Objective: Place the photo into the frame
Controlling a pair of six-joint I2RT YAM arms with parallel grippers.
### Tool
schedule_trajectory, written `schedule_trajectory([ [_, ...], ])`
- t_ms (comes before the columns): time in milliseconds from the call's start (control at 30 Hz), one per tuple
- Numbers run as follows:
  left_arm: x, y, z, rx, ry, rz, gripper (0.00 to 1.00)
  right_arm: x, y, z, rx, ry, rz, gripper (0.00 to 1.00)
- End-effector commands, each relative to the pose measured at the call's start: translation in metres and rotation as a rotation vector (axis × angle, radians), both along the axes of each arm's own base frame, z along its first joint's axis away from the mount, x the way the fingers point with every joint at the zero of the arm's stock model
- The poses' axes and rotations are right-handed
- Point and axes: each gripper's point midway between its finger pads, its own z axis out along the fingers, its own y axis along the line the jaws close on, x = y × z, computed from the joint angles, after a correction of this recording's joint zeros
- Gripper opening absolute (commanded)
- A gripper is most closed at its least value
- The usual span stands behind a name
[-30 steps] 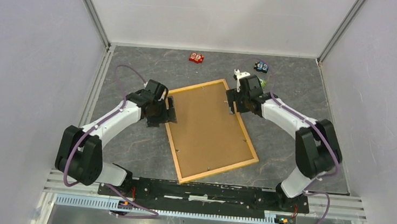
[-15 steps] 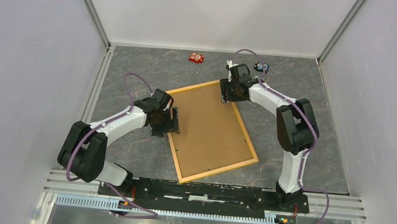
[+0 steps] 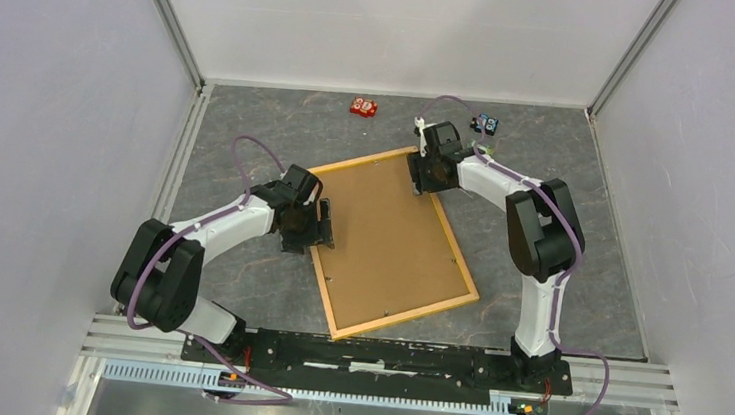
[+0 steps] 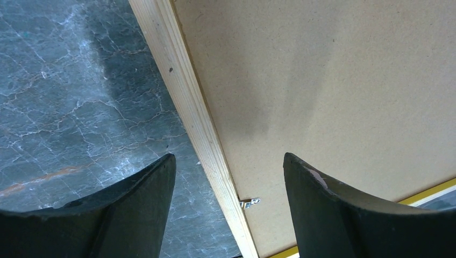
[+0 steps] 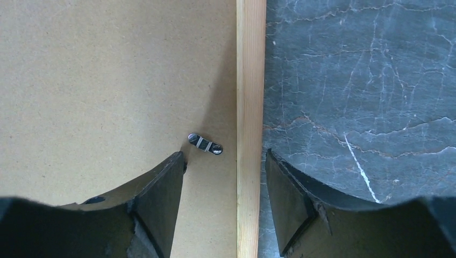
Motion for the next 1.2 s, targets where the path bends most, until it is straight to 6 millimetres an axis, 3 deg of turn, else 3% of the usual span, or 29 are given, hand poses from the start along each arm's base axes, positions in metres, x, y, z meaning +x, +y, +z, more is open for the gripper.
schedule_trajectory([
  [0, 0.007, -0.008, 0.003, -0.034, -0.017, 0.016, 0.79, 0.015, 0.002, 0.005, -0.016, -0.047, 0.013, 0.61],
  [333, 0.006, -0.007, 0.004, -0.035, -0.018, 0.016, 0.79, 0.020, 0.000, -0.010, -0.027, -0.045, -0.025, 0.50],
  [633, 0.005, -0.007, 0.003, -0.033, -0.018, 0.015, 0.79, 0.017, -0.002, -0.021, -0.018, -0.020, -0.090, 0.34],
  [800, 0.005, -0.006, 0.002, -0.028, -0.015, 0.016, 0.79, 0.012, -0.007, -0.027, -0.029, -0.002, -0.132, 0.23],
  [1000, 0.005, -0.005, 0.000, -0.022, -0.014, 0.021, 0.79, 0.006, -0.008, -0.026, -0.014, 0.021, -0.161, 0.01],
  [1167, 0.008, -0.002, -0.004, -0.001, -0.016, 0.037, 0.79, 0.000, -0.014, -0.021, -0.010, 0.019, -0.213, 0.00],
])
